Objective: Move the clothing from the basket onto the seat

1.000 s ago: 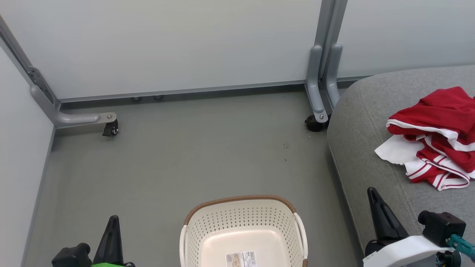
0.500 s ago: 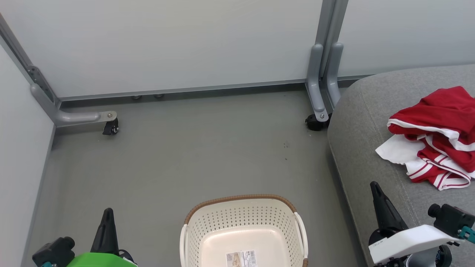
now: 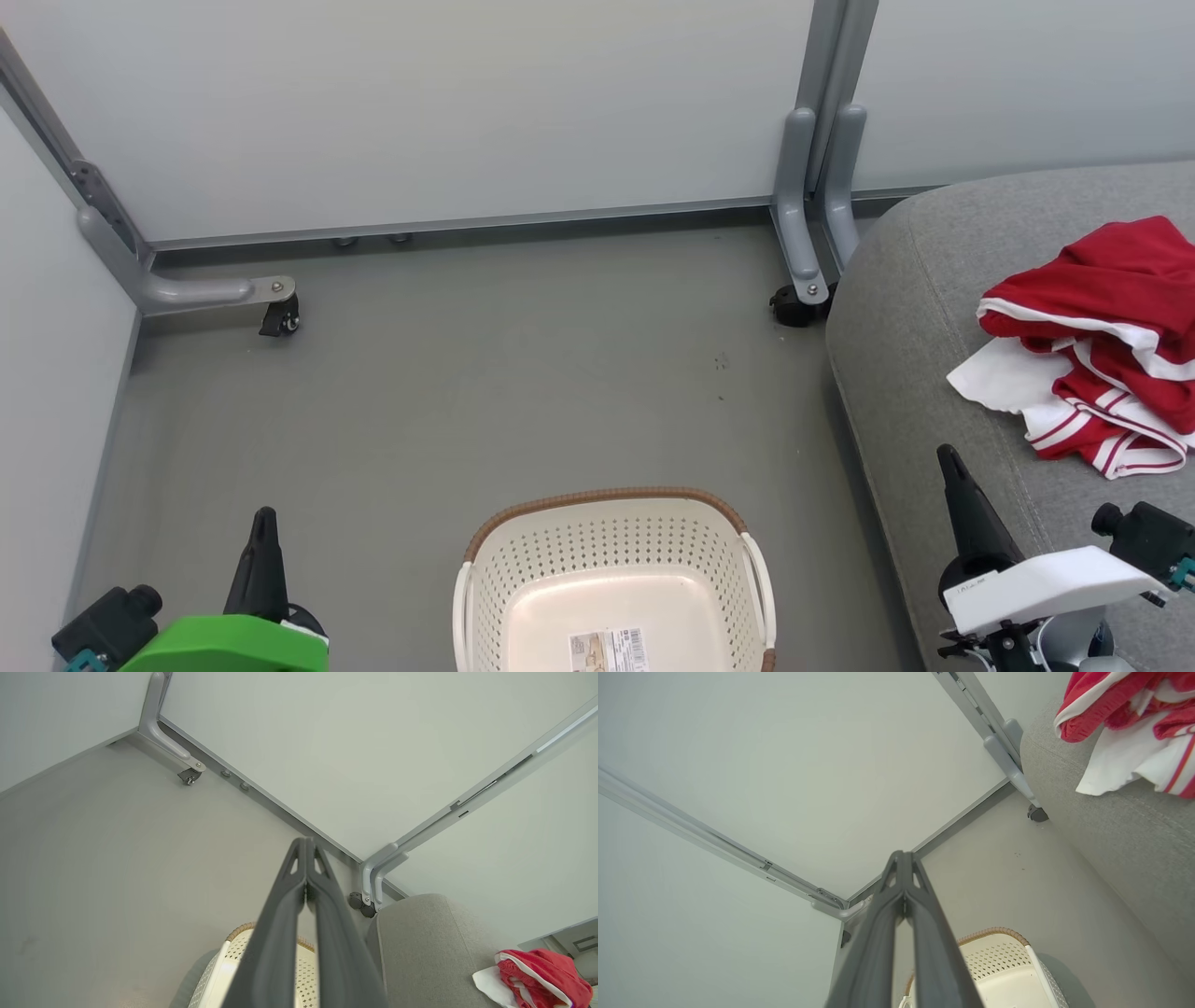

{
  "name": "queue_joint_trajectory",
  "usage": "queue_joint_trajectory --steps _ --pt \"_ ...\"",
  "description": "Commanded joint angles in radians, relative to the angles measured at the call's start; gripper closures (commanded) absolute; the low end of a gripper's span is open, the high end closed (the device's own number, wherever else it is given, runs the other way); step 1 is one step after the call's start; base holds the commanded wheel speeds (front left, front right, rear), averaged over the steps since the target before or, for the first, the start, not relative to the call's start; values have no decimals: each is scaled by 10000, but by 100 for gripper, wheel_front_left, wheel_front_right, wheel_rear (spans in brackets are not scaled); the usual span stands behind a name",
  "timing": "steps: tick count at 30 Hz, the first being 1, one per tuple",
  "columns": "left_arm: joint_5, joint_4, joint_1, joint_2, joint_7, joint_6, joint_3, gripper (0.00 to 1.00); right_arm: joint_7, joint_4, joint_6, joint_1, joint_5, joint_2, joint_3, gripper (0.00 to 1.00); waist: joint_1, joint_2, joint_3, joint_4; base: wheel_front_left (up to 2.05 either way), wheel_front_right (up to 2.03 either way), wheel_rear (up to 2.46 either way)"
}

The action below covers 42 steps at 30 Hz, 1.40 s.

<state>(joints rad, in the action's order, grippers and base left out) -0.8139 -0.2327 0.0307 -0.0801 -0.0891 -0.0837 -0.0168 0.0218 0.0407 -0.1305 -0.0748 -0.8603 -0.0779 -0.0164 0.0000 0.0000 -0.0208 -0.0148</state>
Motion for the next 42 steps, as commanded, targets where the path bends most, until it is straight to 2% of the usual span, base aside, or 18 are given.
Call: queue_joint_trajectory --steps 1,42 --pt "-371 89 -312 -23 75 -62 -85 100 -32 -10 -3 258 -380 -79 46 100 0 0 4 3 0 0 0" --pt "-4764 -35 -996 162 1219 -325 -625 100 -557 1157 -3 1177 -4759 -109 473 100 0 0 118 73 0 0 0"
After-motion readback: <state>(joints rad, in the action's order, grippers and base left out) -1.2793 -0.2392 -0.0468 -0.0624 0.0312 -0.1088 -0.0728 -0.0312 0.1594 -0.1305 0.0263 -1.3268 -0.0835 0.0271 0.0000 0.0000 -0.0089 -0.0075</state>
